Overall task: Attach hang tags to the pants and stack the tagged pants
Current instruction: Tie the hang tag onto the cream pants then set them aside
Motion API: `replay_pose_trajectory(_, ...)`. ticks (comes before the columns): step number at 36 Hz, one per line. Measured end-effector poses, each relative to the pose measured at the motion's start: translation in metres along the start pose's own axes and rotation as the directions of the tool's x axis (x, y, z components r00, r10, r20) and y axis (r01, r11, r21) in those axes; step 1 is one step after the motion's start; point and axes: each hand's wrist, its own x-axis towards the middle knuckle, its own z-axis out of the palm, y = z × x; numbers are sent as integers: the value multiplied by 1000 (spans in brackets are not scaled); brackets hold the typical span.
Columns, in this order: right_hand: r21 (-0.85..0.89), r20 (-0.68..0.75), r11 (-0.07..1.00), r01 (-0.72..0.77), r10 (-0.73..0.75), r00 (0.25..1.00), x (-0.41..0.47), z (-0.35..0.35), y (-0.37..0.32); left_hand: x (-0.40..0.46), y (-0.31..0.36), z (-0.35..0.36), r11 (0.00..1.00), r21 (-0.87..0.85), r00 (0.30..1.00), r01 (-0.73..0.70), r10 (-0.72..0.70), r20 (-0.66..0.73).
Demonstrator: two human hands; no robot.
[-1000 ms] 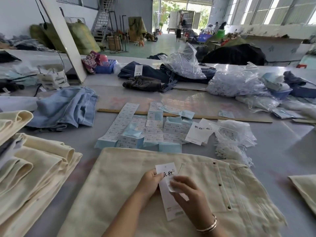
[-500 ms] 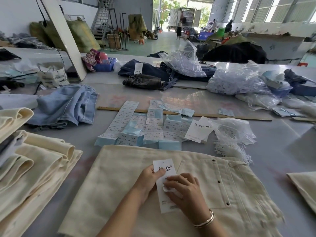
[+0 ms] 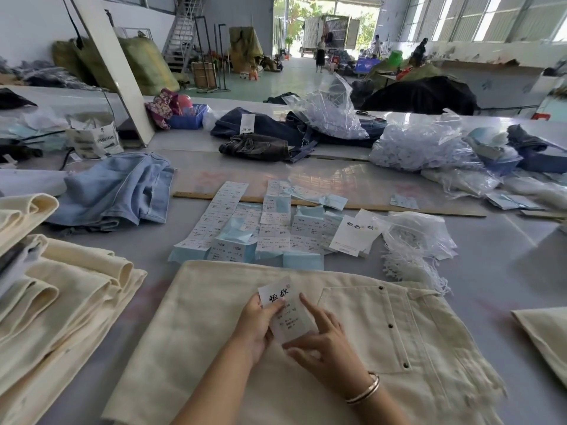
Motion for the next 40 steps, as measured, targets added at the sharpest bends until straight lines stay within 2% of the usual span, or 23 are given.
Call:
replay_pose_trajectory(4,274,73,951,-144,128,989,6,-9,0,3,-6,-1,999,21,999,-33,34,-33)
replay_pose_trajectory(8,169,120,976,-140,120,986,5,-9,-2,7,-16,4,967,213,973,-143,176,-147)
replay_pose_trajectory(10,241,126,962,-131,103,987,3,-12,-3,9,-17,9,927,330,950,-181,251,-184)
replay_pose_trajectory(12,443,114,878,-182,146,983,-1,-21,-5,10,-15,15,828,513,920,-226,355,-168)
replay_pose_trajectory(14,612,56,751,-248,271,961,-3,-32,0,13,-15,21,669,684,880,-291,468,-84)
replay_pose_trajectory(16,686,-63,678,-264,417,907,0,-47,16,13,-17,28,519,774,860,-362,506,63)
replay_pose_trajectory(17,667,-140,696,-266,467,873,3,-56,27,13,-19,31,451,802,854,-391,504,133)
replay_pose_trajectory(19,525,-267,789,-319,509,818,14,-76,52,15,-26,32,288,853,832,-436,491,259)
replay_pose_trajectory(21,303,-361,869,-392,485,796,25,-96,77,17,-33,31,25,890,785,-456,482,389)
replay_pose_trajectory(22,183,-399,891,-416,454,796,30,-105,89,17,-36,29,-69,883,758,-465,484,437)
replay_pose_trajectory(23,78,-411,899,-431,423,808,35,-114,101,17,-38,29,-109,871,737,-480,488,467)
replay_pose_trajectory(26,-220,-312,863,-455,380,871,50,-135,128,19,-41,29,-153,850,697,-505,508,506)
replay_pose_trajectory(29,-609,-147,697,-378,369,918,64,-142,146,19,-40,28,-175,843,660,-508,551,512)
replay_pose_trajectory(31,-770,-38,582,-260,365,930,73,-140,152,18,-40,30,-207,827,625,-522,567,536)
replay_pose_trajectory(34,-862,41,485,-149,360,932,79,-130,160,19,-40,31,-217,818,591,-532,597,542)
replay_pose_trajectory(36,-889,58,444,-112,352,934,80,-125,165,19,-39,31,-205,821,594,-533,600,536)
replay_pose_trajectory(38,-902,62,423,-92,338,939,81,-123,168,19,-37,31,-184,824,609,-536,591,529)
replay_pose_trajectory(40,-888,30,440,-134,346,938,79,-124,169,19,-38,30,-142,830,634,-540,580,512)
